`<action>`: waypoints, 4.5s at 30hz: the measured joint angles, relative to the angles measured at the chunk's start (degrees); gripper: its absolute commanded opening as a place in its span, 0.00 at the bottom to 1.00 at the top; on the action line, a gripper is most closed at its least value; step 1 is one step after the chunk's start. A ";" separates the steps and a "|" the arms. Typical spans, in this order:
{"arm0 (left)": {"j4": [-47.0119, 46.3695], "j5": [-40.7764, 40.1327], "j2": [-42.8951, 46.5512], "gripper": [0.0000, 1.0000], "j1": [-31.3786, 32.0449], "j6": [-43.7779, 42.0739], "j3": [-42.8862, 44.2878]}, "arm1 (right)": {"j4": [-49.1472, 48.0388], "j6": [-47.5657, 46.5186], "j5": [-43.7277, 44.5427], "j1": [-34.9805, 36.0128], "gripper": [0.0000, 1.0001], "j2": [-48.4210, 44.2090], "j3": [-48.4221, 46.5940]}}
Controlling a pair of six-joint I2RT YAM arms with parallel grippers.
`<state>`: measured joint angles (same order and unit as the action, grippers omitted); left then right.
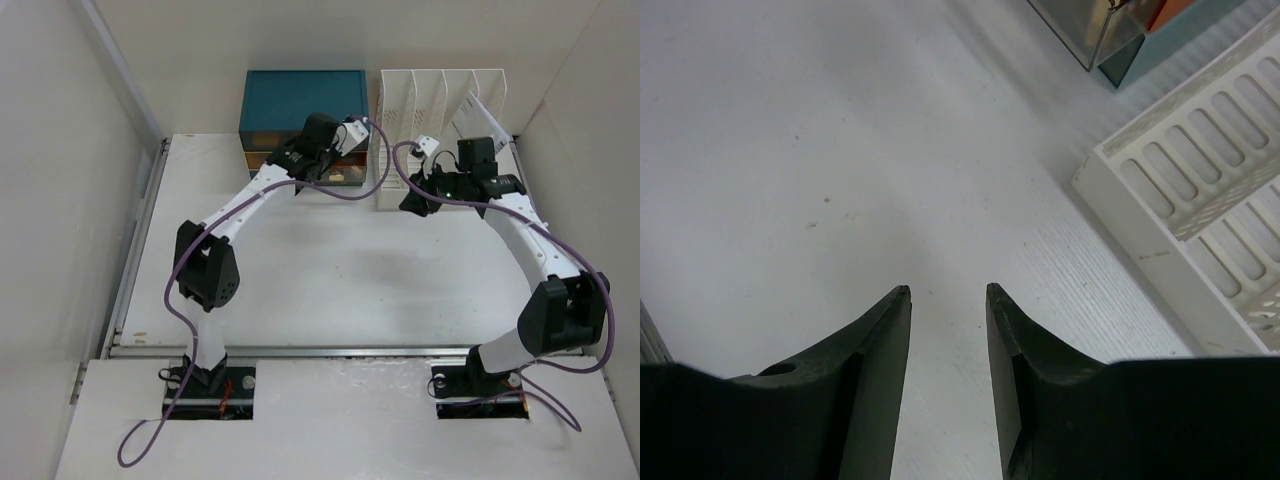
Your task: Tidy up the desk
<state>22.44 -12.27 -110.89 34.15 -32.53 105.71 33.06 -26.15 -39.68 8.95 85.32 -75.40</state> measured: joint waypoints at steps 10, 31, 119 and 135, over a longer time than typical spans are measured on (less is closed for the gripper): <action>-3.37 5.27 -1.27 0.00 -0.63 -7.91 0.02 | 0.11 -0.46 -0.02 0.00 0.42 0.02 -0.46; -7.06 11.74 -2.32 0.00 -1.92 -15.69 -2.95 | 1.05 -0.63 -0.04 0.00 0.42 0.46 -0.68; -34.93 -2.19 69.26 0.99 -4.66 34.91 -55.17 | -12.44 10.12 13.14 17.62 0.00 30.53 -23.85; -35.06 -1.66 70.20 0.99 -4.66 35.41 -55.89 | -17.70 10.51 23.34 18.12 0.00 37.90 -25.51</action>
<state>-12.62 -13.93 -40.69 29.50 2.87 49.82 15.35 -15.64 -16.34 27.07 123.22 -100.90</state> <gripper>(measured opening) 0.989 0.010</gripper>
